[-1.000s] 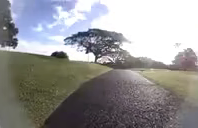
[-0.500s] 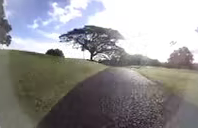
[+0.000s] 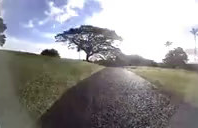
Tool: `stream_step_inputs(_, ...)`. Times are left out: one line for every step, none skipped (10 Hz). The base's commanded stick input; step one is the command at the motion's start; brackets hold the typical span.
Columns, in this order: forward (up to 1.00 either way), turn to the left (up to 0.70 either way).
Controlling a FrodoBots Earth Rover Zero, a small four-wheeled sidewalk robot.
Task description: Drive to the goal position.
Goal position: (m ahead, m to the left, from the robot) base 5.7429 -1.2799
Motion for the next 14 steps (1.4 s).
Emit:
stream_step_inputs(0.60,0.00)
stream_step_inputs(0.60,0.00)
stream_step_inputs(0.60,0.00)
stream_step_inputs(0.60,0.00)
stream_step_inputs(0.60,0.00)
stream_step_inputs(0.60,0.00)
stream_step_inputs(0.60,0.00)
stream_step_inputs(0.60,0.00)
stream_step_inputs(0.60,0.00)
stream_step_inputs(0.60,0.00)
stream_step_inputs(0.60,0.00)
stream_step_inputs(0.60,0.00)
stream_step_inputs(0.60,0.00)
stream_step_inputs(0.60,0.00)
